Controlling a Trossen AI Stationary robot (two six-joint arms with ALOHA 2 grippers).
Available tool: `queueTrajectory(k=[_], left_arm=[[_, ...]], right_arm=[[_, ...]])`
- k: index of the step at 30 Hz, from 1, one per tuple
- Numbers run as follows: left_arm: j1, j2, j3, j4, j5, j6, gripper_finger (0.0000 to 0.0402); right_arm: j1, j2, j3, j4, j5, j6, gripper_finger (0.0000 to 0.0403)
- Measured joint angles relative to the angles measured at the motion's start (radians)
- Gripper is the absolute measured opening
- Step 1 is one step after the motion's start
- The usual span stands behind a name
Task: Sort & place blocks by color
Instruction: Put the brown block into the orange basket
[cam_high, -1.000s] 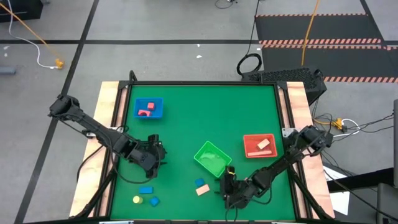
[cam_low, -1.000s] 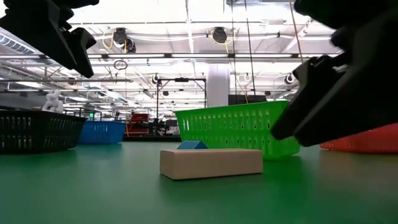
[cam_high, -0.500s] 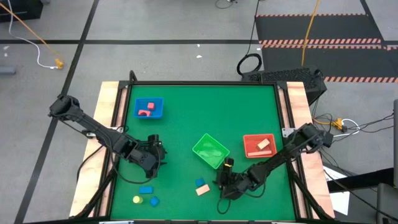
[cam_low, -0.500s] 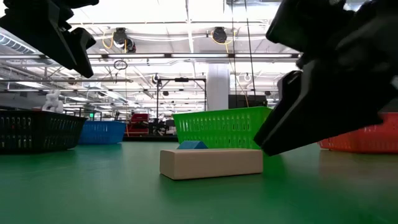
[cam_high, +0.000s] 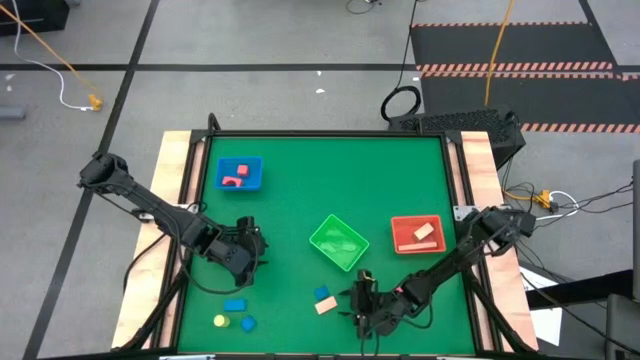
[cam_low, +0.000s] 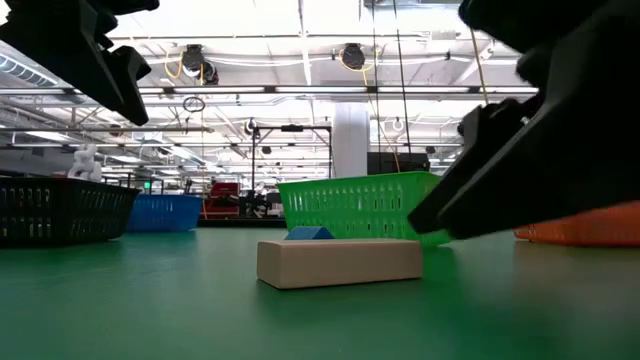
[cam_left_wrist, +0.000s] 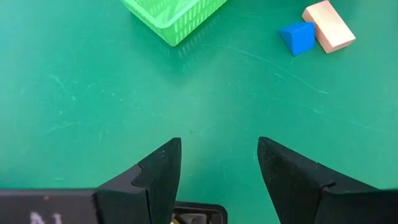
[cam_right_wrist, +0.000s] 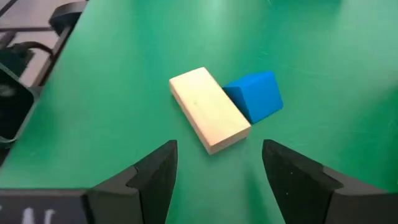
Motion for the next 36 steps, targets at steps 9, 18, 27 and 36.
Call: queueTrajectory(k=[9,18,27,36], left_arm=[[-0.001,0.0,0.0,-0.002,0.0,0.01,0.0214],[-0.001,0.0,0.0,-0.003,0.0,0.01,0.0214],[-0.001,0.0,0.0,-0.002,0.0,0.009,0.0214],[-0.001,0.0,0.0,-0.003,0.0,0.007,0.0214]], right_arm=[[-0.039,0.08,0.0,0.112,0.001,-0.026,0.0226],[-0.08,0.082,0.0,0.172,-0.067,-0.14,0.0226],[-0.125,0.082,0.0,0.202,-0.211,-0.183,0.0226],[-0.143,0.082,0.0,0.195,-0.263,-0.182,0.02]])
